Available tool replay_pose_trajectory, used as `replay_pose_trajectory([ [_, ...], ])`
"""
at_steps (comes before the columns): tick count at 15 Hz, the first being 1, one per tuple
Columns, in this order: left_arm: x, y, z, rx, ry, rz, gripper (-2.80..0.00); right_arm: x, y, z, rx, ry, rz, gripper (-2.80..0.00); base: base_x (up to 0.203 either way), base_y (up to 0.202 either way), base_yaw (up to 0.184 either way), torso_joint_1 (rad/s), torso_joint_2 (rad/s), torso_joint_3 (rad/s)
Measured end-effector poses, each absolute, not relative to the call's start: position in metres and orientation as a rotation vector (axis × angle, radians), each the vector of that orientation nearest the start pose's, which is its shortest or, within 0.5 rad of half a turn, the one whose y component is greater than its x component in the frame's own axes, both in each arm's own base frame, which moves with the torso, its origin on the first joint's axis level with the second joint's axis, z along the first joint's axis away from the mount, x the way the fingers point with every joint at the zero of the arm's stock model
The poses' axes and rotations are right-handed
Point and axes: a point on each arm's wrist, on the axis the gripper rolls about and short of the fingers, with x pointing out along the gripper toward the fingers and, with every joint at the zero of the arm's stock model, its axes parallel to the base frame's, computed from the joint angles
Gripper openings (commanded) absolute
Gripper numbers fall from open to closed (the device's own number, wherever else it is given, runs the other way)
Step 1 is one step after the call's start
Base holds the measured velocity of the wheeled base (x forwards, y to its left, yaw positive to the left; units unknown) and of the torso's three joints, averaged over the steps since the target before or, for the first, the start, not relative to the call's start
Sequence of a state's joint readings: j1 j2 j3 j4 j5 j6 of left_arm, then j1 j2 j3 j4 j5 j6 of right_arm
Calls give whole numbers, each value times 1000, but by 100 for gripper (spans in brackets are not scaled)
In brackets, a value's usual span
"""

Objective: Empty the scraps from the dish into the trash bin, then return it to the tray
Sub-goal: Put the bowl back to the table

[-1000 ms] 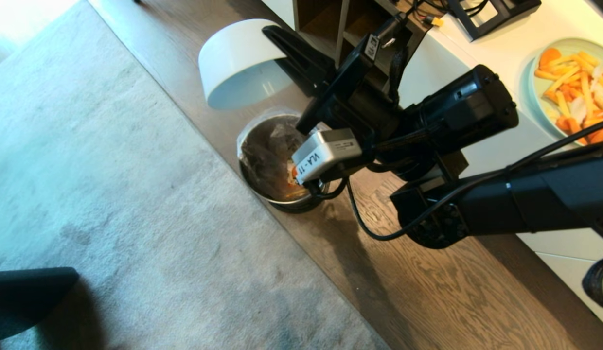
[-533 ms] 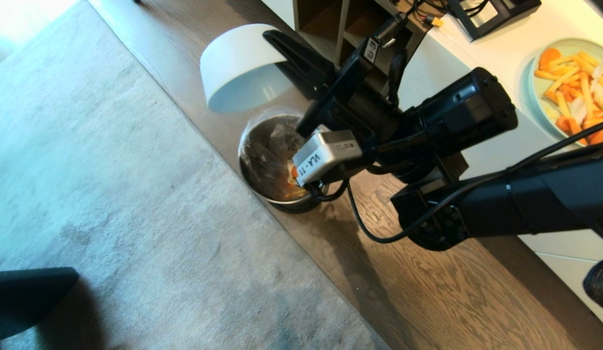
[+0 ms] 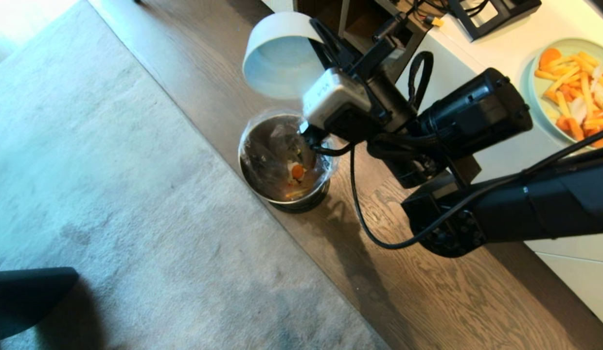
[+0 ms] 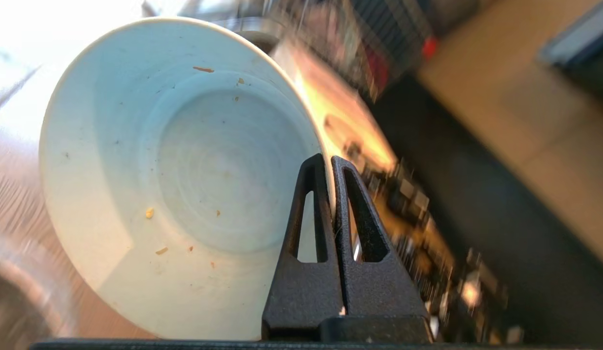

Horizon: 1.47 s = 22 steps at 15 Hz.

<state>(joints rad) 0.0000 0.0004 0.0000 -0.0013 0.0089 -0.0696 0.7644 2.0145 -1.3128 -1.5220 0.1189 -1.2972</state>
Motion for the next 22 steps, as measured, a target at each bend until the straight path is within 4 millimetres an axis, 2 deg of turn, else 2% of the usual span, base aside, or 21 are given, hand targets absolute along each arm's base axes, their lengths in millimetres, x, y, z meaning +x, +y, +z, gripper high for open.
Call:
replay_pose_trajectory([
  [3,-23,0,76,-70,-1,9,-280,272,248,277,-830,-962,129,-280,0,0,0,0,0,0],
  [6,-23,0,76,-70,-1,9,-280,266,221,274,-767,-765,61,-280,0,0,0,0,0,0],
  [11,-23,0,76,-70,-1,9,-280,254,164,283,-715,-540,60,-280,0,0,0,0,0,0],
  [15,-23,0,76,-70,-1,9,-280,225,123,291,-616,-321,129,-280,0,0,0,0,0,0],
  [19,-23,0,76,-70,-1,9,-280,191,99,278,-547,-60,214,-280,0,0,0,0,0,0],
  [22,-23,0,76,-70,-1,9,-280,177,91,262,-517,61,241,-280,0,0,0,0,0,0],
])
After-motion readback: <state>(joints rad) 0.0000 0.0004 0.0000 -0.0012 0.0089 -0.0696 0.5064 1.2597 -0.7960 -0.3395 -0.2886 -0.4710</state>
